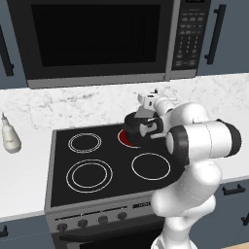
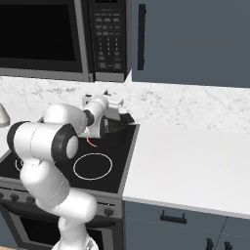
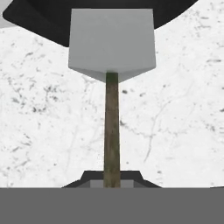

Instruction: Put the lime and lemon in the pot. Retrieve the spatula and lightly stir the vegetables in the pot.

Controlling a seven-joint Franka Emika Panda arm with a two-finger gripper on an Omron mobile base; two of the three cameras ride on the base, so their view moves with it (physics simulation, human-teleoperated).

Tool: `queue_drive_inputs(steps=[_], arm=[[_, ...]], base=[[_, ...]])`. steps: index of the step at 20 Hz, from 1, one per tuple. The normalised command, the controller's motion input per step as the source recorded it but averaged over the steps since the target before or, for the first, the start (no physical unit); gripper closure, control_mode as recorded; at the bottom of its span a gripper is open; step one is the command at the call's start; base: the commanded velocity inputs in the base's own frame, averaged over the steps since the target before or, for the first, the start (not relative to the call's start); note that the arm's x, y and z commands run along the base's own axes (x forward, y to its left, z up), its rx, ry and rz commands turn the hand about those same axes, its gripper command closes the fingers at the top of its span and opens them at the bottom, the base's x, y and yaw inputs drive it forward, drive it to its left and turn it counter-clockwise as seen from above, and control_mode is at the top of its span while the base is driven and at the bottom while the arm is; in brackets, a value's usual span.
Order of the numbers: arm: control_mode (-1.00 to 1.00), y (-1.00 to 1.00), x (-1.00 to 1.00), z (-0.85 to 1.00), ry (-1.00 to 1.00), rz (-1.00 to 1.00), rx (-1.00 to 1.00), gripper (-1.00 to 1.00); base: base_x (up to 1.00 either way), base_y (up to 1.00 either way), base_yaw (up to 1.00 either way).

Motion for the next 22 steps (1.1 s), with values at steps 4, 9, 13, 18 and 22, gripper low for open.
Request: queue_drive_inputs(steps=[4, 9, 13, 18, 22], arm=[[-1.0, 0.0, -0.19, -0.34, -0.24, -0.05, 0.0, 1.0], [-1.0, 0.01, -0.06, -0.78, -0.09, -0.02, 0.0, 1.0], [-1.0, 0.13, 0.01, -0.94, -0.05, 0.0, 0.0, 1.0], [-1.0, 0.2, 0.16, -0.83, -0.09, 0.0, 0.0, 1.0], [-1.0, 0.08, 0.13, -0.87, -0.03, 0.0, 0.0, 1.0]], base=[[0.0, 0.0, 0.0], [0.0, 0.0, 0.0], [0.0, 0.0, 0.0], [0.0, 0.0, 0.0], [0.0, 0.0, 0.0]])
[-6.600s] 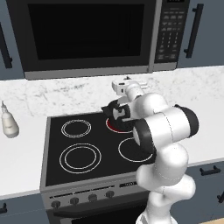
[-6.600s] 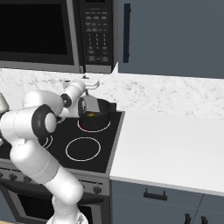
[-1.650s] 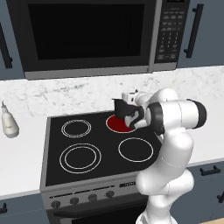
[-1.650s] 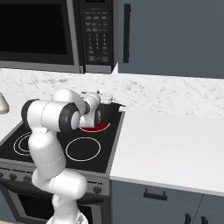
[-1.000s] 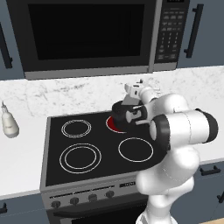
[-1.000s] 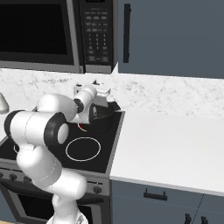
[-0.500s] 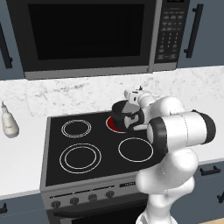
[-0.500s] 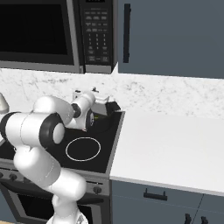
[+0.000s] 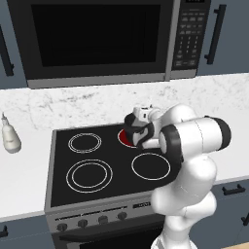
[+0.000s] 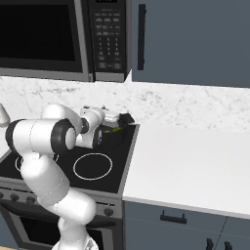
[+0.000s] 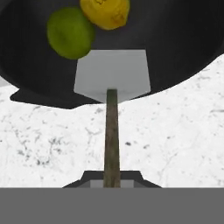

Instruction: Put the lime and lemon in the pot. Retrieve the spatula and lightly stir the vegetables in the pot.

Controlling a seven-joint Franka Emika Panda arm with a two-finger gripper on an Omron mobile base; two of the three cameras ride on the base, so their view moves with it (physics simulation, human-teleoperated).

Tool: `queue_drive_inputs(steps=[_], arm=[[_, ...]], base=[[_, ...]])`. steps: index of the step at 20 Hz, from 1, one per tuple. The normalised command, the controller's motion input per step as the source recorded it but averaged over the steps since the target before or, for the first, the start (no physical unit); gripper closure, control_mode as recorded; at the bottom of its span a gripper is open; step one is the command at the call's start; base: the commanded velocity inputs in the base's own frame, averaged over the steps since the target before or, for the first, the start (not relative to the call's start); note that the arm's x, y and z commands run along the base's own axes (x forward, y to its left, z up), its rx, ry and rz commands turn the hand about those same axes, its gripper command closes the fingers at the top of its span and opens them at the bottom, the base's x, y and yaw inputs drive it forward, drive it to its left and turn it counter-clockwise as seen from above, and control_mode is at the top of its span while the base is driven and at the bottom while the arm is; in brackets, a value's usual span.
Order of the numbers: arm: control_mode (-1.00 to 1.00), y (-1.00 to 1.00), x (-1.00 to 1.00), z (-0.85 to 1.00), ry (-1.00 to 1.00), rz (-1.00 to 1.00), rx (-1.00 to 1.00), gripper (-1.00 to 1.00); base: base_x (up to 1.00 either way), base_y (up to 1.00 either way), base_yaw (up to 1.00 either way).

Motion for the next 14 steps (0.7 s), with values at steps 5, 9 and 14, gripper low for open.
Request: queue_drive_inputs(steps=[5, 9, 14], arm=[[-1.0, 0.0, -0.02, -0.73, 0.0, 0.0, 0.01, 1.0], [-1.0, 0.01, -0.01, -0.4, -0.08, 0.0, 0.04, 1.0], [-1.0, 0.01, -0.06, -0.01, -0.33, 0.0, 0.08, 1.0]], base=[[0.0, 0.0, 0.0], [0.0, 0.0, 0.0], [0.0, 0.0, 0.0]])
